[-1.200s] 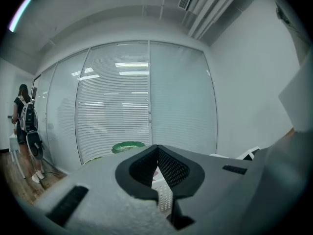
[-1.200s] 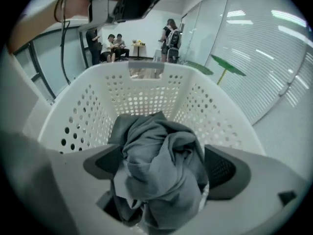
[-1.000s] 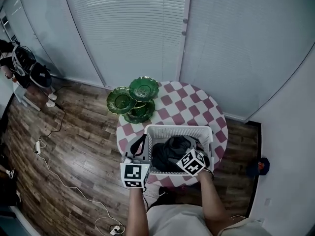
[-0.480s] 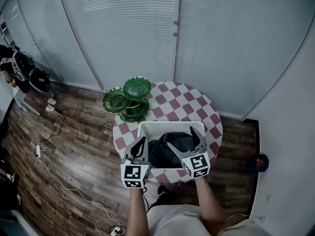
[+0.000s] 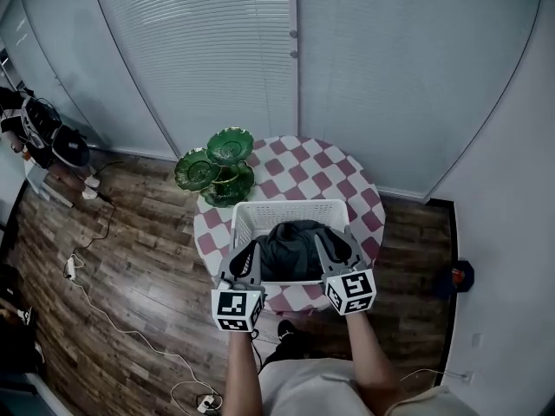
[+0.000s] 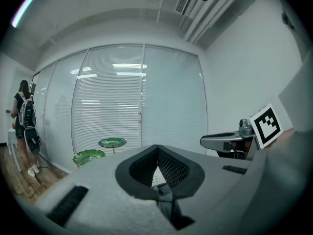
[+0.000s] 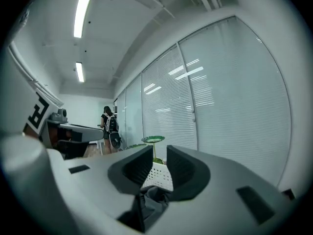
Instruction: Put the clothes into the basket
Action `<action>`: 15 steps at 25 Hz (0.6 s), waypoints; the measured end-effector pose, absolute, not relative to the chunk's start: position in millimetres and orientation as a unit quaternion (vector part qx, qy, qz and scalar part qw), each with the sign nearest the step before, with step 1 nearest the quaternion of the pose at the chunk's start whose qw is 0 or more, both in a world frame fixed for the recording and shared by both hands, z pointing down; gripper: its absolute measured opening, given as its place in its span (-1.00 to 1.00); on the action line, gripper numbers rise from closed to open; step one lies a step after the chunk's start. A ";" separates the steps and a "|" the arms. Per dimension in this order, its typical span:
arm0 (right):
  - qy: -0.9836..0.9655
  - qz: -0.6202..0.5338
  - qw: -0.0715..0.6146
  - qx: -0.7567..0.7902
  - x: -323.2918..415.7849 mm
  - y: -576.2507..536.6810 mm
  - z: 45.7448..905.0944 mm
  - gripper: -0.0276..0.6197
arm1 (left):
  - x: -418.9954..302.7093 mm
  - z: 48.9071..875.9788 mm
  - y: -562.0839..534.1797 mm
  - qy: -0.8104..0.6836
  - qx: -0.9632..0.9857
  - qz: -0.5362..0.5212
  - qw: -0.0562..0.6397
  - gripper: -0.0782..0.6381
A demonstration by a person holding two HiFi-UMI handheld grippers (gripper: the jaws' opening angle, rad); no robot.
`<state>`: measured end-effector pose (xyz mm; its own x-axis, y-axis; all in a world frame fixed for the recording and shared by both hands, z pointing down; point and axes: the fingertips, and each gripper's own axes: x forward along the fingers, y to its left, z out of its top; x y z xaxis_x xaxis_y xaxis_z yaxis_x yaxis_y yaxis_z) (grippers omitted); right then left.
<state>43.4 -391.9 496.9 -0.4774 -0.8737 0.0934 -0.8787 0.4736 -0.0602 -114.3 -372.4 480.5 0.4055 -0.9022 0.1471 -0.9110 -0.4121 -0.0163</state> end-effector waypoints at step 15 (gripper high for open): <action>-0.871 0.009 0.050 0.489 46.4 -352.0 484.7 -0.83 | -104.5 491.6 -323.6 -0.558 0.825 0.084 0.032 -0.75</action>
